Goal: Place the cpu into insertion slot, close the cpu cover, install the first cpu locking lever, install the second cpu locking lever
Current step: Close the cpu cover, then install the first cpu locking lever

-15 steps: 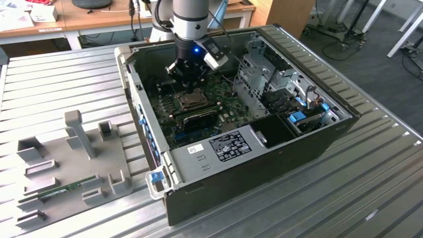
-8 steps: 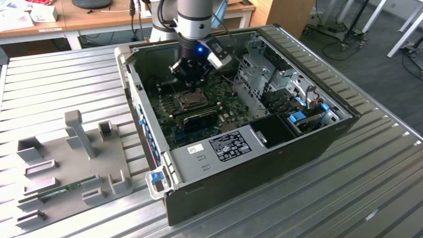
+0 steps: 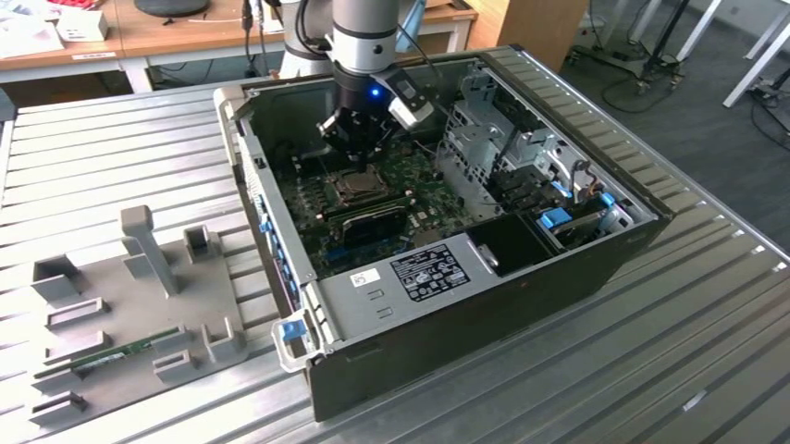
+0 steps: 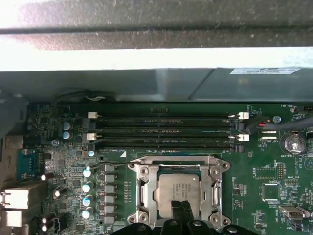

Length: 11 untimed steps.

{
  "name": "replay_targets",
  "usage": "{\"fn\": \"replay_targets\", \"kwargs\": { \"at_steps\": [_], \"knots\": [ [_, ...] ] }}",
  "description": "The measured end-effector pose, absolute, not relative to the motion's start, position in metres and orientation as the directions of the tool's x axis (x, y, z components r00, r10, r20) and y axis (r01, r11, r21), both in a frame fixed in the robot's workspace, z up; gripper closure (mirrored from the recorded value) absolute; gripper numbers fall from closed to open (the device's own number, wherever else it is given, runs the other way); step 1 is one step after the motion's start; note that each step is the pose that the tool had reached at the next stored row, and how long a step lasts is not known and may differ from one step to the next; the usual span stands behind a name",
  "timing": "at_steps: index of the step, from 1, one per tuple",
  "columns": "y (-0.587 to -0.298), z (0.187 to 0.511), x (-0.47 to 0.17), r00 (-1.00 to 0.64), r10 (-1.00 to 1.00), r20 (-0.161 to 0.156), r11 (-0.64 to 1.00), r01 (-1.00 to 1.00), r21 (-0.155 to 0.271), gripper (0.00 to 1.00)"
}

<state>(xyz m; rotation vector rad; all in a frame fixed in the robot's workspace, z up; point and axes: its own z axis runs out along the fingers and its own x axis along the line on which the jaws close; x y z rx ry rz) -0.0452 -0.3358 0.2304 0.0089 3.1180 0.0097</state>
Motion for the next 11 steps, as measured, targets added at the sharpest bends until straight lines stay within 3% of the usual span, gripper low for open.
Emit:
{"fn": "replay_targets", "kwargs": {
  "at_steps": [11],
  "knots": [
    [-0.3358,0.2284,-0.0452,-1.0,0.006,-0.025,1.0,0.006,0.006,0.9]
  ]
}}
